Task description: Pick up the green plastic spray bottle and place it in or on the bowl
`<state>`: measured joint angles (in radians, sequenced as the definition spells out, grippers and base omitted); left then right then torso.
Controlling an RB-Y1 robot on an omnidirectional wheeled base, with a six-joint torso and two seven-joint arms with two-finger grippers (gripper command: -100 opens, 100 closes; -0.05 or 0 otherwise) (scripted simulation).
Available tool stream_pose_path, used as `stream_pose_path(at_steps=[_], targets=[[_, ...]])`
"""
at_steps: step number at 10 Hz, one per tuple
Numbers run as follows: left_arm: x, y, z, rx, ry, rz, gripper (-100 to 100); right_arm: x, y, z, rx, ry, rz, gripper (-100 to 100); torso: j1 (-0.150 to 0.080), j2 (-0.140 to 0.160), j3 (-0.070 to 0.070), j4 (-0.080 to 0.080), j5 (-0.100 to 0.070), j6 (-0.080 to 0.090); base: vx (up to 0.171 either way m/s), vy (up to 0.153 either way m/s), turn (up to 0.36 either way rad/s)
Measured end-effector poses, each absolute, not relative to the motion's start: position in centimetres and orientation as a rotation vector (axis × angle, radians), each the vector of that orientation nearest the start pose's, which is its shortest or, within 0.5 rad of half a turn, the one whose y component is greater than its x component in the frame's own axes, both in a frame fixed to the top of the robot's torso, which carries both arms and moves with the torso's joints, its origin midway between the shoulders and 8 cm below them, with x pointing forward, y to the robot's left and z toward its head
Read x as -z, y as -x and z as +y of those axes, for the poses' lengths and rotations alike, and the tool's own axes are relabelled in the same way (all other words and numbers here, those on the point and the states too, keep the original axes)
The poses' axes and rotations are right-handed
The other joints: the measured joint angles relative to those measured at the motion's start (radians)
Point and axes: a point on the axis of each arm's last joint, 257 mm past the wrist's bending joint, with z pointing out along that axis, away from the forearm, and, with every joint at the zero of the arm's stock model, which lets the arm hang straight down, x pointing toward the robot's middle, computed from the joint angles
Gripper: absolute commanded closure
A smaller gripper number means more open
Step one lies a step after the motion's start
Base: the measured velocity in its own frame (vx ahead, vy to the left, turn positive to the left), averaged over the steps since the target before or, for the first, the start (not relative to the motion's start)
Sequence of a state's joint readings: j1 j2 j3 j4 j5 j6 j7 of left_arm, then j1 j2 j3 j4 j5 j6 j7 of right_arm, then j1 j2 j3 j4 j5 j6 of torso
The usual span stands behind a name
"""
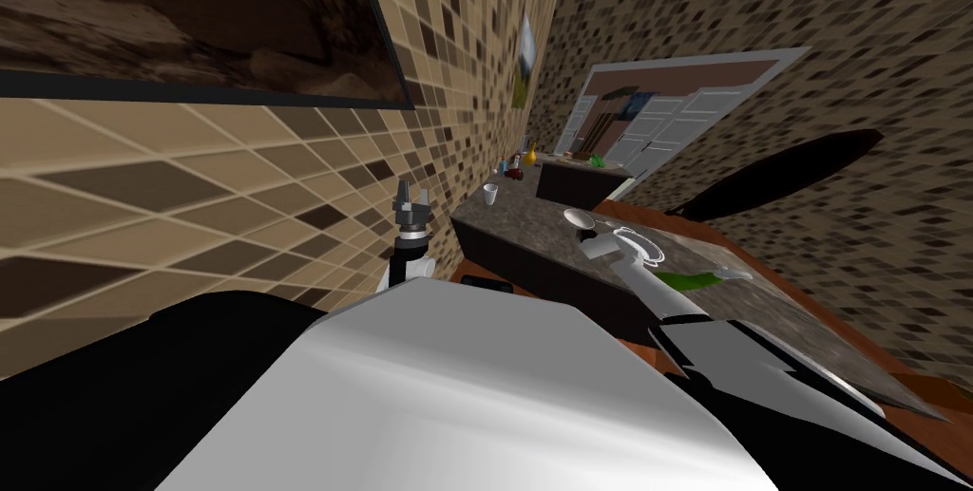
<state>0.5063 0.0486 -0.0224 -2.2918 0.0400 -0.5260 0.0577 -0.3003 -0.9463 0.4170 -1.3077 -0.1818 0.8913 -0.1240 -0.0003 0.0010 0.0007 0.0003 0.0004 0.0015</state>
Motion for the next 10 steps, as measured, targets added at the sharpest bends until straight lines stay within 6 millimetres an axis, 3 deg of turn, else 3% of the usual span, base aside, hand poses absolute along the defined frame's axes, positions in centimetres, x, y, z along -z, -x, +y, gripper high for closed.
stream_pose_path(at_steps=[3,4,6,10], targets=[[-3.2,-33.8,27.1,1.412,0.648,0.592,0,30.8,-45.8,-60.7,0.294,-1.379,1.844,-100,0.0,0.0,0.0,0.0,0.0,0.0,0.007,0.008,0.027],[-3.2,-33.8,27.1,1.412,0.648,0.592,0,30.7,-44.1,-63.3,0.354,-1.427,1.823,-100,0.0,0.0,0.0,0.0,0.0,0.0,0.0,0.0,0.0],[-3.2,-33.8,27.1,1.412,0.648,0.592,0,30.1,-42.9,-64.6,0.403,-1.465,1.806,-100,0.0,0.001,0.0,0.0,0.0,0.0,0.002,0.003,0.018],[-3.2,-33.8,27.1,1.412,0.648,0.592,0,29.1,-38.4,-69.6,0.558,-1.601,1.732,-100,0.0,0.0,0.0,0.0,0.0,0.0,0.008,0.001,0.011]])
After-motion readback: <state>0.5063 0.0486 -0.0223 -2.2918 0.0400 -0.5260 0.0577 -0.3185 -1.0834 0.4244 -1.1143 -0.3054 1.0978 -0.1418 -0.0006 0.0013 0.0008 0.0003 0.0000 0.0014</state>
